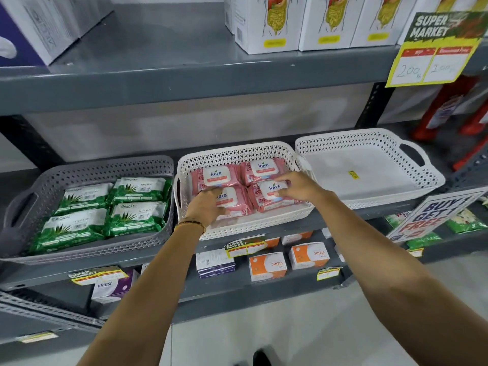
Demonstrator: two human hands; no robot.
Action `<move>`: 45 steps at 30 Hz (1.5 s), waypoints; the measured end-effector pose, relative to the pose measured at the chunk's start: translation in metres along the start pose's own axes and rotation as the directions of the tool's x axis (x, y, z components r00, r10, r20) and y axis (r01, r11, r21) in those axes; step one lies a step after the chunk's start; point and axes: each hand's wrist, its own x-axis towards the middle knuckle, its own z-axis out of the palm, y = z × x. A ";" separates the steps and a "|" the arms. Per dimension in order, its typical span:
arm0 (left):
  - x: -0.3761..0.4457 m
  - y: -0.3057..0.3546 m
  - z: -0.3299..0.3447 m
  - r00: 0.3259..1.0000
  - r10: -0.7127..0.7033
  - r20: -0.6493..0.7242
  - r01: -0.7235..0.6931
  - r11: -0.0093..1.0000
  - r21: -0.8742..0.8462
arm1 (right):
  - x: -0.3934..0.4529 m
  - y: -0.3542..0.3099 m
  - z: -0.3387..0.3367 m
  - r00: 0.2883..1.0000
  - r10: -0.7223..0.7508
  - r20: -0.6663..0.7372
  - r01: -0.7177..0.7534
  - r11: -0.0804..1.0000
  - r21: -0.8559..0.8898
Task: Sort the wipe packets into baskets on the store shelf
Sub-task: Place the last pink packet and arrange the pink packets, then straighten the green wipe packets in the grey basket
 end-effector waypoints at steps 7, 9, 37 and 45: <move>0.013 0.007 0.002 0.979 0.043 -0.199 -0.026 0.996 0.087 | 0.016 -0.016 0.009 0.927 -0.208 -0.313 0.083 0.926 -0.370; 0.024 0.007 0.008 0.980 0.048 -0.195 -0.022 0.991 0.132 | 0.028 -0.021 0.018 0.956 -0.195 -0.217 0.083 0.895 -0.439; 0.033 -0.024 -0.036 0.959 0.069 -0.275 -0.059 0.997 0.046 | 0.047 -0.091 0.036 0.950 -0.173 -0.259 0.083 0.942 -0.325; -0.028 -0.172 -0.105 0.950 -0.051 -0.309 0.090 0.989 0.114 | 0.037 -0.222 0.109 0.880 -0.340 -0.332 0.319 0.941 -0.116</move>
